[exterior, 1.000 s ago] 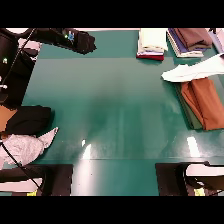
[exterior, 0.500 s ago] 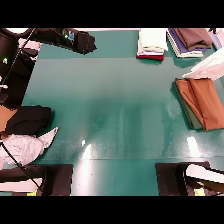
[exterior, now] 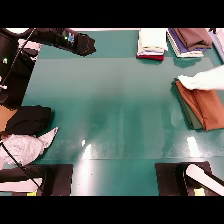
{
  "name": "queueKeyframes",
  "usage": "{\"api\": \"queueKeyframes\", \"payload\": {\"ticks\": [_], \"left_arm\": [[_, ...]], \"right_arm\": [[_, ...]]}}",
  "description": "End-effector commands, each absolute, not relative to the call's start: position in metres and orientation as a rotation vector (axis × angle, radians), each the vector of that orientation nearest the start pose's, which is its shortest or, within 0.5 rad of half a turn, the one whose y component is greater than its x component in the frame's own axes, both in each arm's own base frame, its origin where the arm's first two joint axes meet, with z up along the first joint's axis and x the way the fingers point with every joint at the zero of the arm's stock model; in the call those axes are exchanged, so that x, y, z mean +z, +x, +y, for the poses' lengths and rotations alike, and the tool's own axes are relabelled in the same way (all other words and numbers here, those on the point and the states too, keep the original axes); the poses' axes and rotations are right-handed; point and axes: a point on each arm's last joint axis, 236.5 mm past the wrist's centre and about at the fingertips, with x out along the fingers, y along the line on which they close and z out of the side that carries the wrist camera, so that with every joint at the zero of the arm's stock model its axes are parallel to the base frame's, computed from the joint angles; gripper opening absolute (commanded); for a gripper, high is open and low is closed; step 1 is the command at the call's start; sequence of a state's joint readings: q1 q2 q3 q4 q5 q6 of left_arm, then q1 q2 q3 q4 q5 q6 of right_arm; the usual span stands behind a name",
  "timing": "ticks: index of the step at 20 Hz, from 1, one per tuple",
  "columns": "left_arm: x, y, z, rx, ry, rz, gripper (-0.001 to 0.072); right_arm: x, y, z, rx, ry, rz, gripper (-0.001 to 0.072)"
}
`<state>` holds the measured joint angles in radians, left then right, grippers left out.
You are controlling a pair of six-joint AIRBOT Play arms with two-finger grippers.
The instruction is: Fold the shirts.
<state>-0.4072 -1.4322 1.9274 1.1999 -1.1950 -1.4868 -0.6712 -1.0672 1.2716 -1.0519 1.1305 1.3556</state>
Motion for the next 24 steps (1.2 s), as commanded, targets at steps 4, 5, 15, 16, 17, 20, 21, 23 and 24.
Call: {"api": "queueKeyframes", "payload": {"ticks": [4,5,15,16,17,20,21,23,24], "left_arm": [[0.261,0.423,-0.269,-0.704,-0.027,0.712,0.0028],[0.260,0.423,-0.269,-0.704,-0.027,0.712,0.0028],[0.261,0.423,-0.269,-0.703,-0.028,0.710,0.0028],[0.261,0.423,-0.269,-0.703,-0.028,0.710,0.0028],[0.261,0.423,-0.269,-0.703,-0.028,0.710,0.0029],[0.260,0.422,-0.269,-0.704,-0.026,0.717,0.0028],[0.261,0.423,-0.269,-0.703,-0.028,0.710,0.0028],[0.263,0.425,-0.270,-0.701,-0.033,0.697,0.0028],[0.265,0.426,-0.270,-0.700,-0.035,0.690,0.0028]], "right_arm": [[0.070,0.258,-0.170,-0.411,0.511,0.989,0.0347],[0.060,0.249,-0.172,-0.434,0.536,0.998,0.0447],[0.168,0.289,-0.165,-0.371,0.557,0.742,0.0530],[0.182,0.298,-0.152,-0.326,0.523,0.731,0.0530],[0.192,0.306,-0.135,-0.274,0.490,0.728,0.0530],[0.205,0.331,-0.063,-0.061,0.387,0.746,0.0530],[0.205,0.336,-0.036,0.016,0.356,0.760,0.0529],[0.203,0.342,0.019,0.171,0.293,0.788,0.0525],[0.200,0.343,0.046,0.245,0.260,0.804,0.0498]]}}
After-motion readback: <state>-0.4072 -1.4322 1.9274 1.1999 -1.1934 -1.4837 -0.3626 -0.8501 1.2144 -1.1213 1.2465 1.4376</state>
